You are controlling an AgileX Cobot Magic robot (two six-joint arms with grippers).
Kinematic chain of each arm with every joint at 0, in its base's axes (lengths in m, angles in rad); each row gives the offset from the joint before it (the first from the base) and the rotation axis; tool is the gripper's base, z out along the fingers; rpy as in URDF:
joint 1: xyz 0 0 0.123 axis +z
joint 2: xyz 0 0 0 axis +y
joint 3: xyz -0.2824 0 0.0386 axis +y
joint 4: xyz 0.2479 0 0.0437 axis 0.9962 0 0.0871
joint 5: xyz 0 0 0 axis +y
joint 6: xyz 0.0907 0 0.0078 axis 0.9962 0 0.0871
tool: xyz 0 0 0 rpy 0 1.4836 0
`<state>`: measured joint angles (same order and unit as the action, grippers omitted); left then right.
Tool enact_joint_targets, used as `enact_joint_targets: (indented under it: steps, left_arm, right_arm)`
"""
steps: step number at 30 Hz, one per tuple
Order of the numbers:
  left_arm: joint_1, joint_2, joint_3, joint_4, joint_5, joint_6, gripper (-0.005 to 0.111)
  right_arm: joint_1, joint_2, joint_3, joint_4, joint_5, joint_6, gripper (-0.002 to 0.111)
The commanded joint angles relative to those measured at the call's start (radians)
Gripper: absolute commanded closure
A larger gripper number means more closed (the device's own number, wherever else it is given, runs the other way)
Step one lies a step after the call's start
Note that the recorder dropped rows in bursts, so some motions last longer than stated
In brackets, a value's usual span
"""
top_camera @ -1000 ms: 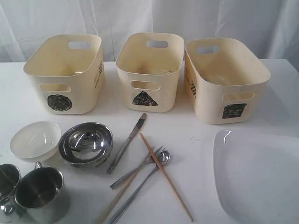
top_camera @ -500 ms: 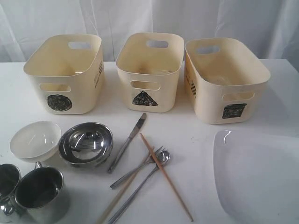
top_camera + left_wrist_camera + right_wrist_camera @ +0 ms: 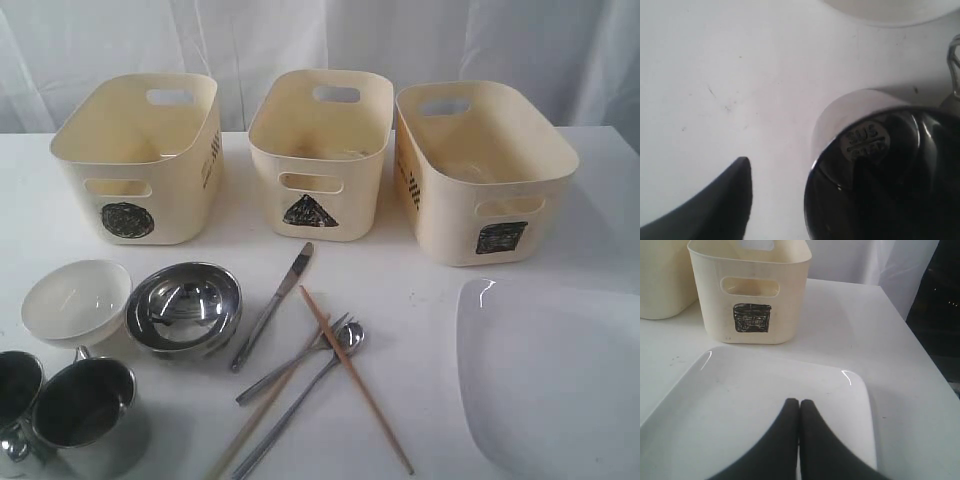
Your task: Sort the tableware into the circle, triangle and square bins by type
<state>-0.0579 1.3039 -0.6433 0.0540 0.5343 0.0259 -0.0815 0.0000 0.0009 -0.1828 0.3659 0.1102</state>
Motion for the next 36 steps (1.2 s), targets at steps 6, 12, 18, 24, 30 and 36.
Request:
enact_joint_targets:
  steps: [6,12,18,24,30,36]
  left_arm:
    - [-0.002,0.000,0.003,-0.022,0.073,-0.052,0.106]
    - [-0.002,-0.002,-0.026,0.058,0.120,-0.093,0.107]
    - [-0.002,-0.133,-0.207,0.166,0.301,-0.167,0.107]
    - [-0.002,-0.308,-0.442,0.156,-0.053,-0.265,0.107]
    - [-0.002,0.146,-0.516,0.172,-0.799,-0.258,0.107]
    - [-0.054,0.507,-0.818,0.339,-0.720,-0.451,0.107]
  right_arm:
    - [-0.006,0.000,-0.001,-0.005,-0.008,-0.001,0.108]
    - [-0.006,0.000,-0.001,-0.005,-0.008,-0.001,0.108]
    - [-0.006,0.000,-0.001,-0.005,-0.008,-0.001,0.108]
    - [-0.006,0.000,-0.001,-0.005,-0.008,-0.001,0.108]
    - [-0.006,0.000,-0.001,-0.005,-0.008,-0.001,0.108]
    - [-0.006,0.000,-0.001,-0.005,-0.008,-0.001,0.108]
